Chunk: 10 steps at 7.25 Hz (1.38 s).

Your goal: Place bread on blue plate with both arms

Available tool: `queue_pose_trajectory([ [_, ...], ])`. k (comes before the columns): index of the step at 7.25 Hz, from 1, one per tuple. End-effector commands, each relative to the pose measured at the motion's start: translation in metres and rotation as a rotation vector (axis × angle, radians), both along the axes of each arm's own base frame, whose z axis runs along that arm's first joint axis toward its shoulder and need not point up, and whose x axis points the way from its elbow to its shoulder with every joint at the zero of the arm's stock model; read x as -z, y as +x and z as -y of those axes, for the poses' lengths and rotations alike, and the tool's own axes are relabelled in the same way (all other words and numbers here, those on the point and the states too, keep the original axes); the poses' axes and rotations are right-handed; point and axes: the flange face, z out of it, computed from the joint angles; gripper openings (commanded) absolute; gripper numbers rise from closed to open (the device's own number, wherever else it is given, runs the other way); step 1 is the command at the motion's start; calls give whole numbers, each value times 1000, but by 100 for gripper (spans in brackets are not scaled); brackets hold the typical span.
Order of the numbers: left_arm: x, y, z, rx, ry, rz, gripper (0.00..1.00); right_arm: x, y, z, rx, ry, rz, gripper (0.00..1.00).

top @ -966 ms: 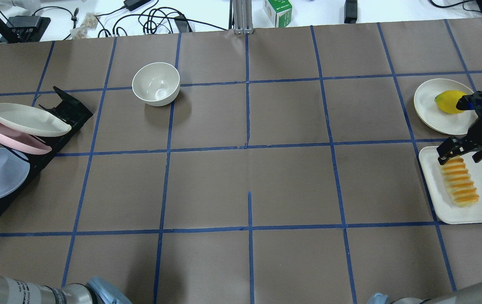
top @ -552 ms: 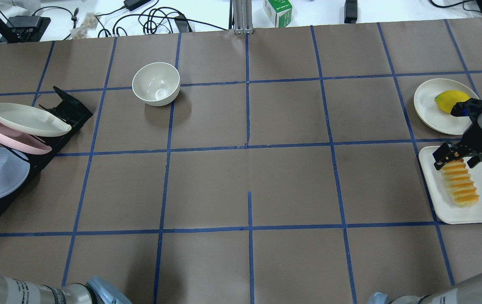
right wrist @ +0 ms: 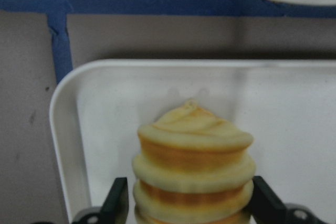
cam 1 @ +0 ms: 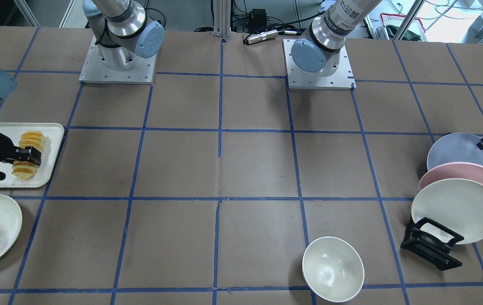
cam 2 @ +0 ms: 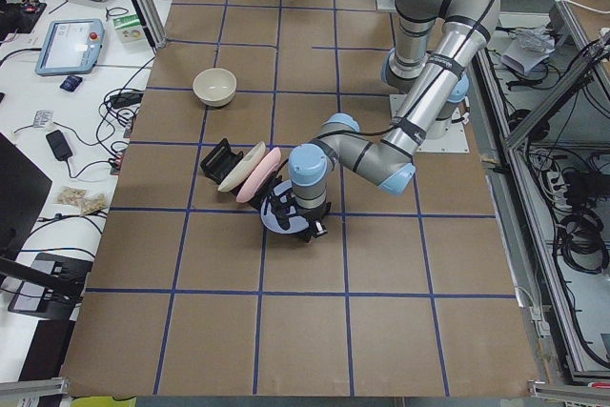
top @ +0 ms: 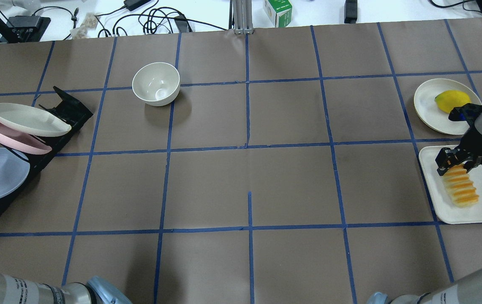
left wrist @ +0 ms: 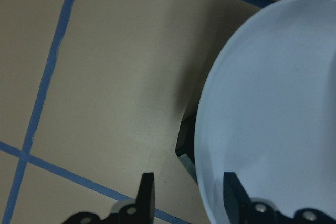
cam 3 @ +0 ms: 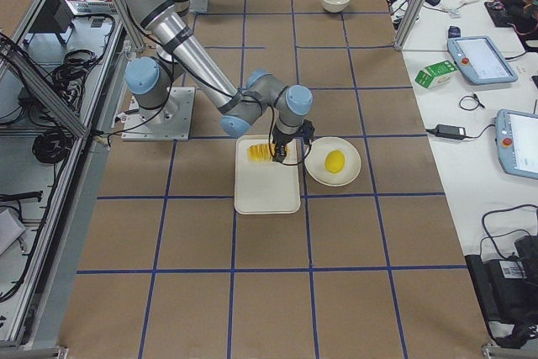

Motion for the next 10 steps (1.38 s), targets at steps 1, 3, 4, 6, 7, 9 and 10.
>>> queue_pose_trajectory([
  [1, 4, 0, 1, -1, 4, -6, 34, -10, -3, 0, -4, 11, -29, 3],
  [3, 1, 2, 2, 13, 0, -5, 0, -29, -5, 3, 4, -9, -45, 0],
  [4, -4, 2, 2, 12, -5, 3, 0, -55, -2, 8, 1, -9, -35, 0],
  [6, -9, 5, 5, 13, -3, 2, 0, -110, 2, 33, 4, 15, -14, 0],
  [7, -18, 5, 7, 16, 0, 1, 0, -143, 22, 53, 16, 25, -23, 0],
  [9, -67, -7, 11, 45, 51, 4, 0, -190, 66, 74, 65, 69, -32, 0],
  [10, -81, -22, 0, 47, 86, -38, 0, -206, 95, 82, 70, 74, -44, 0],
])
